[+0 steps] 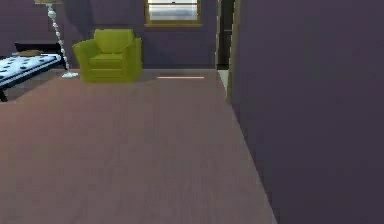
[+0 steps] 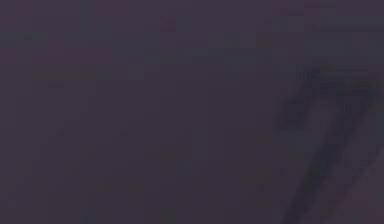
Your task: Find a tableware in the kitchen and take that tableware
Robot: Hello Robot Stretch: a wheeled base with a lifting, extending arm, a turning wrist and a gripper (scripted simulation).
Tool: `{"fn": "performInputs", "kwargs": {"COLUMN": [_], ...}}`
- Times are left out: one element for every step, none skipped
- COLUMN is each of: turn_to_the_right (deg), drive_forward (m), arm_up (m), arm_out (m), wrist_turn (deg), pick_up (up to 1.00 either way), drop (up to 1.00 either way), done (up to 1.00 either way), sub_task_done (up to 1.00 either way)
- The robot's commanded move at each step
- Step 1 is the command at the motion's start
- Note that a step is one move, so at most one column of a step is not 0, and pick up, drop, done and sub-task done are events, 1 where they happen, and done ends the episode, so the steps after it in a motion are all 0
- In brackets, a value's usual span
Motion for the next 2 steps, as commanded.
{"fn": "performInputs", "kwargs": {"turn_to_the_right": [0.0, 3.0], "drive_forward": [1.0, 0.0], "arm_up": [0.0, 0.0], "arm_out": [0.0, 0.0], "wrist_turn": [0.0, 0.0], "pick_up": [0.0, 0.0], "drop": [0.0, 0.0], "done": [0.0, 0.0], "sub_task_done": [0.0, 0.0]}}
